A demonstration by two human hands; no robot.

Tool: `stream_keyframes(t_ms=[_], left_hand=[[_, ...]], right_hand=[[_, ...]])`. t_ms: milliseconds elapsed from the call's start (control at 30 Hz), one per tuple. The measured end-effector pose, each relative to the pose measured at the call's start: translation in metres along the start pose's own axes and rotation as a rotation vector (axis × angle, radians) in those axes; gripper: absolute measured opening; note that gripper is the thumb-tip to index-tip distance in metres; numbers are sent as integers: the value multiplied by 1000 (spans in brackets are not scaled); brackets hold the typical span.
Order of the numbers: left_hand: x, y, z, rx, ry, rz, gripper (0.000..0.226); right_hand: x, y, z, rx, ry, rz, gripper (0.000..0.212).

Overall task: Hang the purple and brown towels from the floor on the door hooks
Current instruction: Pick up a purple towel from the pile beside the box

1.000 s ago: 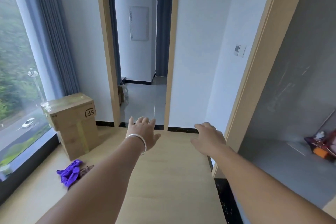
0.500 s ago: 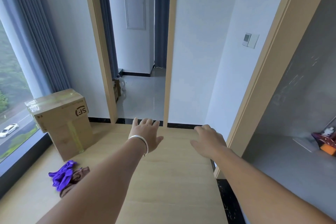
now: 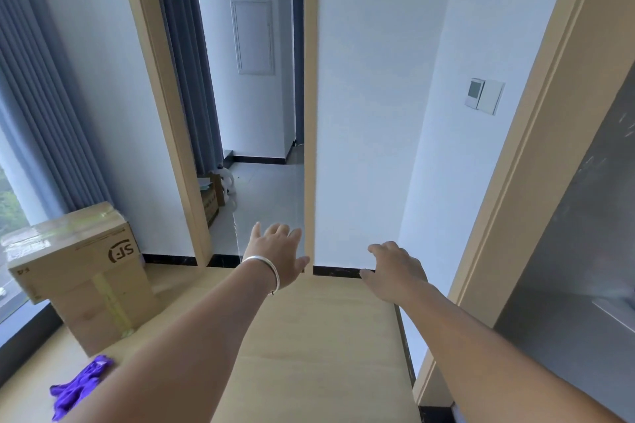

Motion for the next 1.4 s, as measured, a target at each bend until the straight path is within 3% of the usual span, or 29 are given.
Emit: stream_keyframes(t_ms=[400, 733, 1033, 1267, 1400], left_hand=[[147, 9, -48, 10, 109, -14, 59], [323, 73, -60, -7, 39, -67, 60], [400, 212, -93, -26, 60, 75, 60], [357, 344, -141, -55, 124, 308, 61], [303, 427, -175, -97, 188, 536, 56]], right_hand=[[143, -38, -25, -14, 79, -15, 54], [328, -3, -1, -100, 42, -16, 55], [458, 90, -16, -137, 61, 74, 53], [509, 232, -67, -135, 156, 290, 41], [517, 336, -108, -159, 217, 490, 48]])
Point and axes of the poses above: each hand's wrist, its own x-axis towards the middle knuckle, its own z-axis out of the back of the hand, y = z × x, the point moved 9 cm from there along x, towards the middle knuckle, and after that the axes turned 5 degrees about -z, right-handed, at the moved point
